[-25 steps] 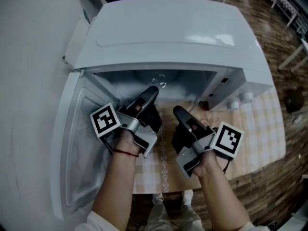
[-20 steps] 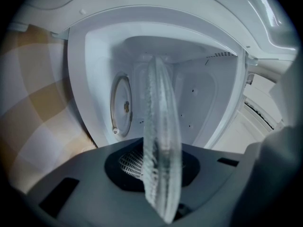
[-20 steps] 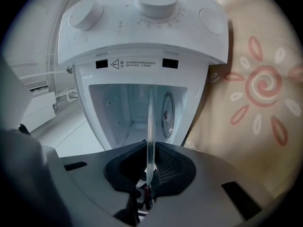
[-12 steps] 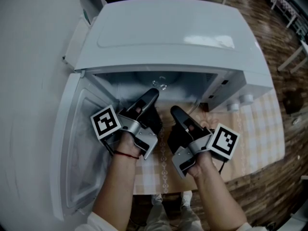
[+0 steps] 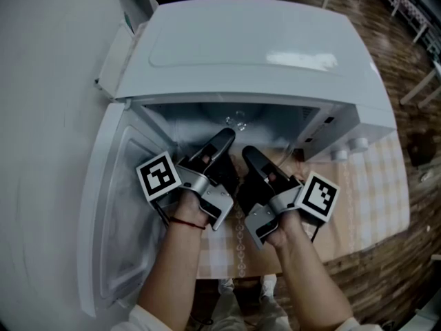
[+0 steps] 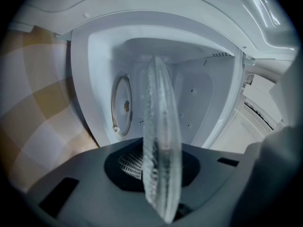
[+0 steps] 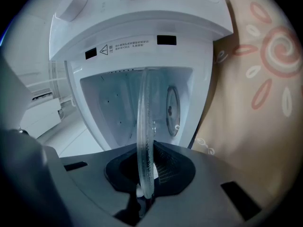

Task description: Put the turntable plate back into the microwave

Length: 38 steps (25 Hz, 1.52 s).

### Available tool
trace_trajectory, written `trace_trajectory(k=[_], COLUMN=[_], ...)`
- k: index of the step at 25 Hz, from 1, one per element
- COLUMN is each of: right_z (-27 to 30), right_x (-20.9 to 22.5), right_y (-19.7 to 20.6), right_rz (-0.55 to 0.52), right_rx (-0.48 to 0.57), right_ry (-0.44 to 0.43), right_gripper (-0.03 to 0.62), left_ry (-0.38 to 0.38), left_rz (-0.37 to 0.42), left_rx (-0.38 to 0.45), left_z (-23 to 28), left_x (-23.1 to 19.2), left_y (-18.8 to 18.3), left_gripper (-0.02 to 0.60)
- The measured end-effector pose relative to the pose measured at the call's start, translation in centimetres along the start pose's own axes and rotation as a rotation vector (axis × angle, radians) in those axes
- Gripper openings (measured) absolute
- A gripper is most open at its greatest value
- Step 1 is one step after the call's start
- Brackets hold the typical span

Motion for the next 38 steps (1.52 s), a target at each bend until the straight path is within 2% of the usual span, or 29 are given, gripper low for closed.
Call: trace_trajectory(k=[9, 14, 19, 24, 32, 38], right_z=[-2.3, -3.5, -3.3, -3.1, -3.0, -2.1], right_x=[-0.6, -0.9, -0.8, -0.3, 0.1, 0.2], right_y=[-0.3, -0.5, -0.6, -0.6, -0.3, -0.5], right_rz=[0.042, 0.012, 0.016, 0.007, 0.010, -0.002], right_rx=[0.061, 0.066, 0.098, 0.119, 0.137, 0.146], right_ry=[0.019, 0.057, 0.017, -0.046, -0.076, -0.076], right_gripper=[0.048, 0.048, 0.048, 0.048, 0.049, 0.051], left_ry=[-0.002, -0.003, 0.006, 0.030, 0.029, -0.011], left_rz=[0.005, 0.001, 0.015, 0.053, 0.130, 0.217], left_rx=[-0.001, 0.000, 0.006, 0.007, -0.006, -0.058], left_z=[0.1, 0.0, 0.2, 0.4, 0.5, -0.2], left_x=[0.0, -0.1, 0.1, 0.6, 1.0, 1.3], left_y=[-0.2, -0.1, -0.2, -0.4, -0.3, 1.6], left_gripper=[0.049, 0.049, 0.068, 0.087, 0.114, 0.114])
Point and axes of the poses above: the fingertips, and each gripper's own axes: z forward along the fingers, x to its right, y out of its underside, the point moved 10 cm from there along -z, backward along the fingers, and after that the axes turned 10 degrees about -y, right-handed, at the moved point
